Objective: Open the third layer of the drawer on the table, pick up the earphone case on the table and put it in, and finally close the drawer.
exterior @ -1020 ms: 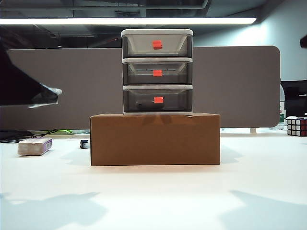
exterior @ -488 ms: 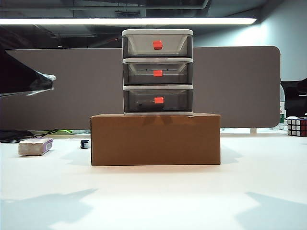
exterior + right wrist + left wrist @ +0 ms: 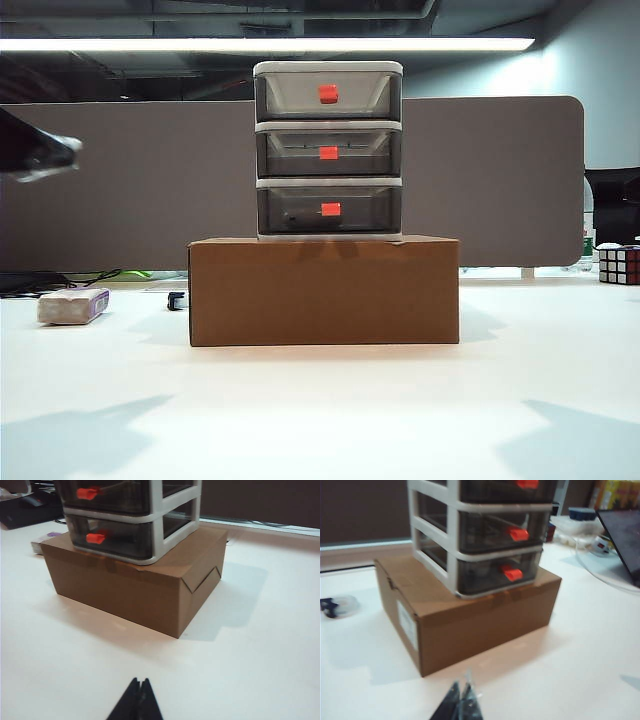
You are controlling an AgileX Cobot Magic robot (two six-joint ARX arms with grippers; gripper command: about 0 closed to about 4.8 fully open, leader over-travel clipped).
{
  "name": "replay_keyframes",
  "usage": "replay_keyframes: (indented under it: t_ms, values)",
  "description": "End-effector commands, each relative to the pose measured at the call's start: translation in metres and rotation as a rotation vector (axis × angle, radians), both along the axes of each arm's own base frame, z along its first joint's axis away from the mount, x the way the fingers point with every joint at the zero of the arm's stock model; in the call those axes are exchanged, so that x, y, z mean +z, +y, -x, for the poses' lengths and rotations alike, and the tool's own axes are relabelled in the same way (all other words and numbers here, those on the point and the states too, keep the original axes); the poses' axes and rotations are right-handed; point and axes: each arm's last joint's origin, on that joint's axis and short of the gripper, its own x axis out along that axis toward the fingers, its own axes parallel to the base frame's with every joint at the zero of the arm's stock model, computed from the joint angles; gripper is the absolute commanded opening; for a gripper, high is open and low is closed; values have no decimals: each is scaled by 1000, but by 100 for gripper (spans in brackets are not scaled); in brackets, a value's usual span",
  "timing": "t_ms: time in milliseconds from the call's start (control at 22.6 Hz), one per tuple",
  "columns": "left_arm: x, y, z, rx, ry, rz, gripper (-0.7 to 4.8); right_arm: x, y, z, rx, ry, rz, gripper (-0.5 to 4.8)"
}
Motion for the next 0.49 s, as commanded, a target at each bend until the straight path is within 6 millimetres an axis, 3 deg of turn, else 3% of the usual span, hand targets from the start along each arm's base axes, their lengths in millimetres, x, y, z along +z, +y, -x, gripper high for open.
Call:
replay_keyframes:
  t_ms: [44,488]
  values:
    - [1,6,3,50,-21,-8,-5,-1,-1,-1,-15,-15,15,-5]
    - [0,23,6,168,-50,-37,-5,3,-12,-6,-94,-53,2,-5]
